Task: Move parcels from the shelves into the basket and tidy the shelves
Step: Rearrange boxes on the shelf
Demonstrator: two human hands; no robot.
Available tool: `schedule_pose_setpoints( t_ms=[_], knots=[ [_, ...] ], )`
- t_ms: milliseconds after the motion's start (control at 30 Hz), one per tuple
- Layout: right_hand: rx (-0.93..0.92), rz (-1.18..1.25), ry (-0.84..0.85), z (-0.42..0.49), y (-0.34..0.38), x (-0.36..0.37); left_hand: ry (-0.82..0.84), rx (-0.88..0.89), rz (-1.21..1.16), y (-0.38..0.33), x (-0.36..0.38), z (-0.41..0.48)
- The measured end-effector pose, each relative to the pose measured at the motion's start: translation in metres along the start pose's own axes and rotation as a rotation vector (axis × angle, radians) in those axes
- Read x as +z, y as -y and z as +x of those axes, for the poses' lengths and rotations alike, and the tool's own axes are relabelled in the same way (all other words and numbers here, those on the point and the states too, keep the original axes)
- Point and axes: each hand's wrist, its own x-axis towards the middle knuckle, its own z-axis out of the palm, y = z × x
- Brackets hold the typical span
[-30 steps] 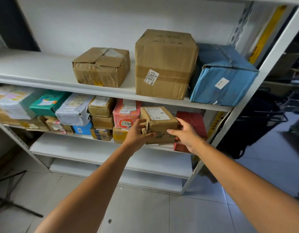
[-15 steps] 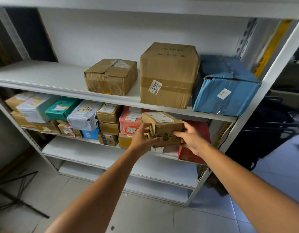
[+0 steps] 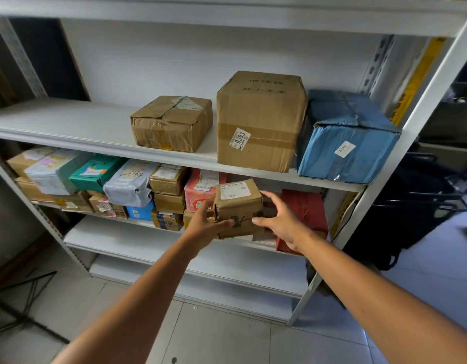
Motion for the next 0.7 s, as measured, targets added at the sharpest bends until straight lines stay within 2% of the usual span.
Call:
schedule_pose_setpoints(
  t_ms=[433,700],
  knots=[
    [-0.156,-0.105,-0.062,-0.023,-0.004,0.028,0.137,-0.12,-0.089,0.008,-0.031,0.006],
    [-0.163,-0.128,-0.07,-0.027,-0.008,0.032,0.151,-0.144,-0.082,0.006,-0.033,0.003]
  ],
)
